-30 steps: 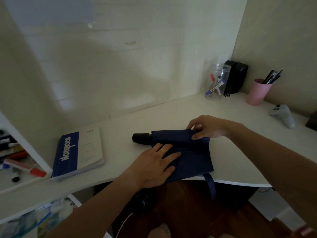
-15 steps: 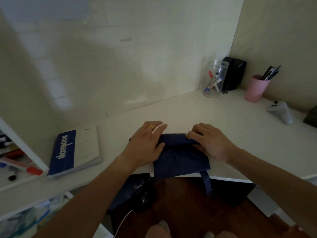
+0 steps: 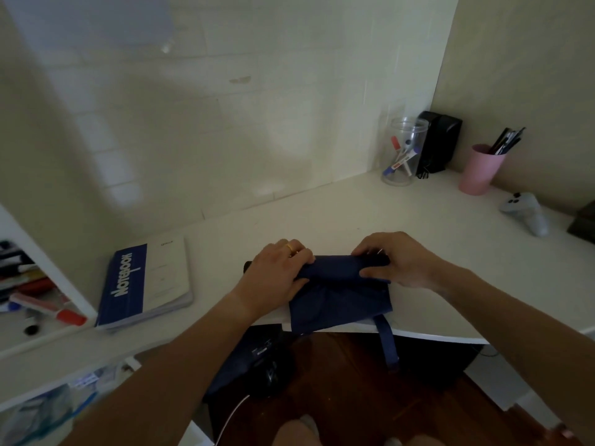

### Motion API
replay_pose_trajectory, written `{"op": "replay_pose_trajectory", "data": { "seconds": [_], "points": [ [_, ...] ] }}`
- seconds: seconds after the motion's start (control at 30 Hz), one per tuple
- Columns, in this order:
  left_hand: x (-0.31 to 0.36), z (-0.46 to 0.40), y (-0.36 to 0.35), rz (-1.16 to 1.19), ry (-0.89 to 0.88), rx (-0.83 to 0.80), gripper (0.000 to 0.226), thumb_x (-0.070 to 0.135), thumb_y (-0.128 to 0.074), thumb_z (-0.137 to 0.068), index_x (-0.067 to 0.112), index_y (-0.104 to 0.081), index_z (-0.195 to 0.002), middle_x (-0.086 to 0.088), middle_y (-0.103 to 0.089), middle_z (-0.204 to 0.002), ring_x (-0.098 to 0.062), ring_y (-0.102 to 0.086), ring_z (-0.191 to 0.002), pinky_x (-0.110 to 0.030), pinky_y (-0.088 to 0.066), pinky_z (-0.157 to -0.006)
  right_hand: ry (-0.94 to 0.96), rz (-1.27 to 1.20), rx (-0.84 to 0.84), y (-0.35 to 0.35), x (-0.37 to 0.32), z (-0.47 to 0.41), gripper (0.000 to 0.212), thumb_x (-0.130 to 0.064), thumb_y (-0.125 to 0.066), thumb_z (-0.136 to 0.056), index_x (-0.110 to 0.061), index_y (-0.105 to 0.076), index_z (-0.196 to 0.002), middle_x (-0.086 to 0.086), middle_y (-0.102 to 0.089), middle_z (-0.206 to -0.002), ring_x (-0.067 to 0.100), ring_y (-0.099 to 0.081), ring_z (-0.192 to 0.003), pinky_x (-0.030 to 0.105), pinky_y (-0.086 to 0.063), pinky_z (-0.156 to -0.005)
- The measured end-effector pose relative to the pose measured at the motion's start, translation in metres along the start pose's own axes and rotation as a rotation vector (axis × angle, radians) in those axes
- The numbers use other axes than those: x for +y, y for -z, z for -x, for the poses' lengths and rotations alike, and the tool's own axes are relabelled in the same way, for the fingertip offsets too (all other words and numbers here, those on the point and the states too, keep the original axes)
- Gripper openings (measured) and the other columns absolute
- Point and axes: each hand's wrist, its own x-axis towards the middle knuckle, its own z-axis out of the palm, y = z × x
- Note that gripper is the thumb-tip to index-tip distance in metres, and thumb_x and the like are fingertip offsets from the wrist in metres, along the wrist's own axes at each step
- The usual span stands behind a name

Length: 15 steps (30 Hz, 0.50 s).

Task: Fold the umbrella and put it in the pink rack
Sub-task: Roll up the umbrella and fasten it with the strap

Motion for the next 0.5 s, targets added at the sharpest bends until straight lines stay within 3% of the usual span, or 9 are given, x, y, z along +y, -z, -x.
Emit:
{"op": "replay_pose_trajectory", "data": {
  "seconds": [0.1,0.17,0.23,0.33,0.4,0.5],
  "points": [
    [0.001,0.000,0.006,0.259,0.129,-0.063,0.025,0.042,-0.066,-0.090,0.025,-0.060,-0.107,0.002,-0.067,-0.114,-0.016,-0.061,-0.096,-0.037,-0.051,-0.086,0.122,0.150,0.105,-0.013,0.004,0.010,0.032,-0.032,-0.076,-0.080,-0.026,-0.063,-0.109,-0.007,-0.063,-0.103,0.015,-0.058,-0.092,0.036,-0.051,-0.080],
    [-0.001,-0.001,0.008,0.340,0.169,-0.124,0.020,0.043,-0.064,-0.092,0.029,-0.058,-0.105,0.003,-0.069,-0.098,-0.014,-0.061,-0.080,-0.042,-0.054,-0.078,0.185,0.222,0.170,-0.020,0.003,0.016,0.033,-0.030,-0.076,-0.080,-0.023,-0.060,-0.108,-0.005,-0.059,-0.103,0.018,-0.055,-0.090,0.035,-0.048,-0.074],
    [0.001,-0.002,0.010,0.330,0.166,-0.135,0.022,0.040,-0.067,-0.090,0.031,-0.056,-0.106,0.004,-0.068,-0.093,-0.014,-0.061,-0.077,-0.043,-0.053,-0.075,0.211,0.265,0.167,-0.019,0.001,0.018,0.034,-0.031,-0.076,-0.077,-0.023,-0.058,-0.105,-0.005,-0.056,-0.102,0.018,-0.052,-0.089,0.033,-0.047,-0.071],
    [0.006,-0.001,0.006,0.301,0.159,-0.100,0.039,0.040,-0.070,-0.086,0.034,-0.052,-0.120,0.005,-0.068,-0.107,-0.014,-0.063,-0.092,-0.038,-0.053,-0.081,0.101,0.172,0.052,-0.007,-0.006,0.012,0.029,-0.039,-0.074,-0.078,-0.031,-0.056,-0.099,-0.011,-0.051,-0.102,0.012,-0.050,-0.091,0.031,-0.045,-0.077],
    [0.010,-0.001,0.002,0.237,0.157,-0.054,0.047,0.039,-0.071,-0.085,0.031,-0.053,-0.128,0.005,-0.065,-0.115,-0.014,-0.060,-0.103,-0.036,-0.051,-0.084,0.029,0.047,-0.012,-0.003,-0.009,0.009,0.022,-0.034,-0.070,-0.083,-0.035,-0.056,-0.100,-0.010,-0.055,-0.111,0.014,-0.056,-0.102,0.033,-0.048,-0.087],
    [0.016,-0.001,-0.003,0.158,0.133,0.031,0.042,0.033,-0.074,-0.083,0.025,-0.060,-0.122,0.004,-0.062,-0.113,-0.016,-0.058,-0.102,-0.035,-0.051,-0.079,-0.044,0.073,-0.031,-0.006,-0.009,0.012,0.037,-0.019,-0.064,-0.089,-0.036,-0.052,-0.119,-0.006,-0.062,-0.123,0.019,-0.058,-0.114,0.035,-0.047,-0.094]
  ]
}}
